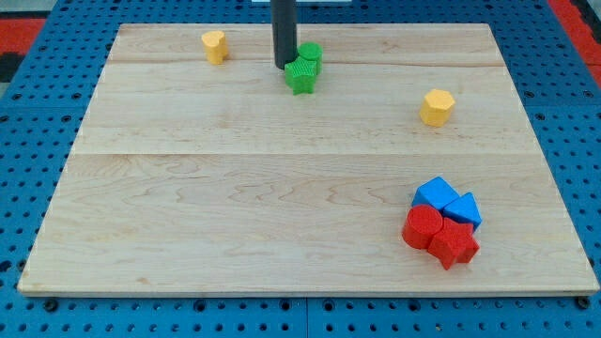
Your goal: Move the green circle to the top side of the yellow hexagon
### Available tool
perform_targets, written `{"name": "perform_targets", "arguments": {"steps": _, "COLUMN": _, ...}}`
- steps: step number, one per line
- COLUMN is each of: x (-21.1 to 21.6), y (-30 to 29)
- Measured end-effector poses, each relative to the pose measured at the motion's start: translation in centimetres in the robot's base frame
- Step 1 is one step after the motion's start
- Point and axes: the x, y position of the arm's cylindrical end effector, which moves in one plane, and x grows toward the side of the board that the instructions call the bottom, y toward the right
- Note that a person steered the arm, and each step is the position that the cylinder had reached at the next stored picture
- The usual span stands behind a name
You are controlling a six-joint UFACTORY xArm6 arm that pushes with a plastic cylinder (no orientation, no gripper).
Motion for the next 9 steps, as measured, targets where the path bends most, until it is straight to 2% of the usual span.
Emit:
{"name": "perform_targets", "arguments": {"steps": 1, "x": -1.9, "y": 1.5}}
{"name": "perform_targets", "arguments": {"steps": 2, "x": -2.2, "y": 6.7}}
{"name": "perform_targets", "arguments": {"steps": 3, "x": -1.9, "y": 11.9}}
{"name": "perform_targets", "arguments": {"steps": 4, "x": -0.2, "y": 14.8}}
{"name": "perform_targets", "arguments": {"steps": 5, "x": 2.5, "y": 15.3}}
{"name": "perform_targets", "arguments": {"steps": 6, "x": -1.0, "y": 15.5}}
{"name": "perform_targets", "arguments": {"steps": 7, "x": 0.3, "y": 19.1}}
{"name": "perform_targets", "arguments": {"steps": 8, "x": 3.7, "y": 18.8}}
{"name": "perform_targets", "arguments": {"steps": 9, "x": -0.6, "y": 17.4}}
